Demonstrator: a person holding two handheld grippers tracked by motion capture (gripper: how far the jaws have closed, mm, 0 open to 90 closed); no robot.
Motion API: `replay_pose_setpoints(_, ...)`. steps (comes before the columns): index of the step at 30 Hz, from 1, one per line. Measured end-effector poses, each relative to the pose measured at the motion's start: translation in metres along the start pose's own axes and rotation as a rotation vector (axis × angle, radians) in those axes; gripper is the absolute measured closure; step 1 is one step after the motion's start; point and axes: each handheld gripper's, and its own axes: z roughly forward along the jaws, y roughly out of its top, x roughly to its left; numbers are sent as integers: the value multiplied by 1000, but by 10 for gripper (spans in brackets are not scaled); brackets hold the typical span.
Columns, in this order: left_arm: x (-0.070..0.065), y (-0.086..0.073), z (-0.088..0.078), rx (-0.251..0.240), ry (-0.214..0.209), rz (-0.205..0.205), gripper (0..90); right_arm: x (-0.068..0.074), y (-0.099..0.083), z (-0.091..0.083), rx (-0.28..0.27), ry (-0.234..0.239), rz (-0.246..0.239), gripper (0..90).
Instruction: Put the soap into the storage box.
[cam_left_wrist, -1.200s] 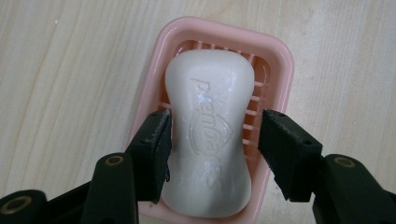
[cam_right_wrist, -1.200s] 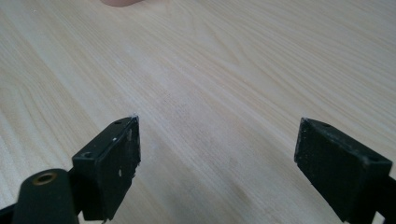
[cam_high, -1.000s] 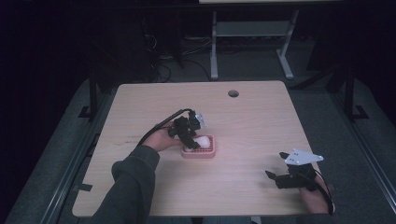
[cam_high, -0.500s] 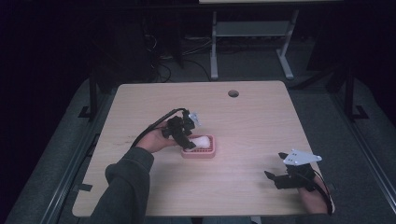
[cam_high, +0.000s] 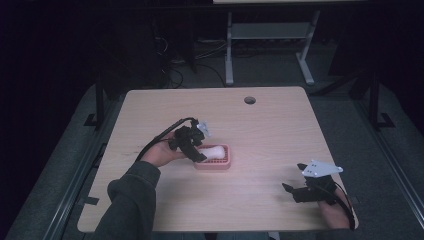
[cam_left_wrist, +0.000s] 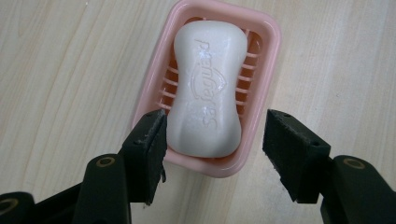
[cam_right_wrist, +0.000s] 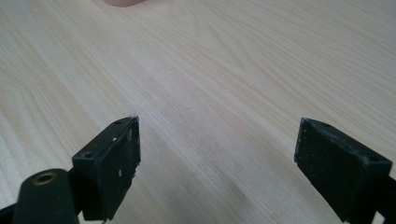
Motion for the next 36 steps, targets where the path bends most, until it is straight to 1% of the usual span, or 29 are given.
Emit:
replay_pose_setpoints(2,-2,-1,-1,-2,-5,-7,381,0,0,0,0,-1,0,138)
replay_pose_setpoints(3,-2,-1,-2,-1,-4,-3,378,0,0,0,2,0,-1,138)
replay_pose_setpoints(4,-3,-2,-2,-10,-2,-6,377,0,0,0,2,0,-1,137)
replay_pose_setpoints(6,-4,-5,-3,-14,-10,-10,375,0,0,0,1,-2,-2,138)
replay_pose_setpoints(8,-5,-9,-1,-17,-11,-20,374,1,0,0,0,-2,-1,137)
replay_pose_setpoints(10,-6,-12,-1,-5,-14,-22,370,1,0,0,0,-3,-3,138)
replay_pose_setpoints(11,-7,-14,-1,-11,-8,-24,369,1,1,0,2,-3,-2,137)
replay_pose_setpoints(15,-7,-21,-4,-14,-7,-34,365,2,1,1,6,-2,-2,137)
replay_pose_setpoints(18,-8,-26,-6,-20,-13,-43,366,2,1,1,8,-4,-4,137)
replay_pose_setpoints(20,-9,-27,-7,-25,-11,-46,366,2,1,1,7,-8,-7,138)
replay_pose_setpoints(22,-11,-29,-8,-24,-11,-39,366,2,1,1,8,-7,-6,138)
replay_pose_setpoints(25,-12,-32,-9,-29,-11,-44,371,3,2,1,8,-11,-6,138)
replay_pose_setpoints(27,-14,-35,-9,-43,-16,-47,378,3,2,1,8,-11,-7,138)
replay_pose_setpoints(30,-18,-41,-8,-33,-14,-46,375,3,3,3,11,-11,-12,138)
replay_pose_setpoints(34,-18,-45,-9,-40,-11,-50,373,4,4,3,15,-10,-12,138)
replay_pose_setpoints(36,-19,-48,-10,-40,-11,-55,372,5,5,3,16,-16,-20,138)
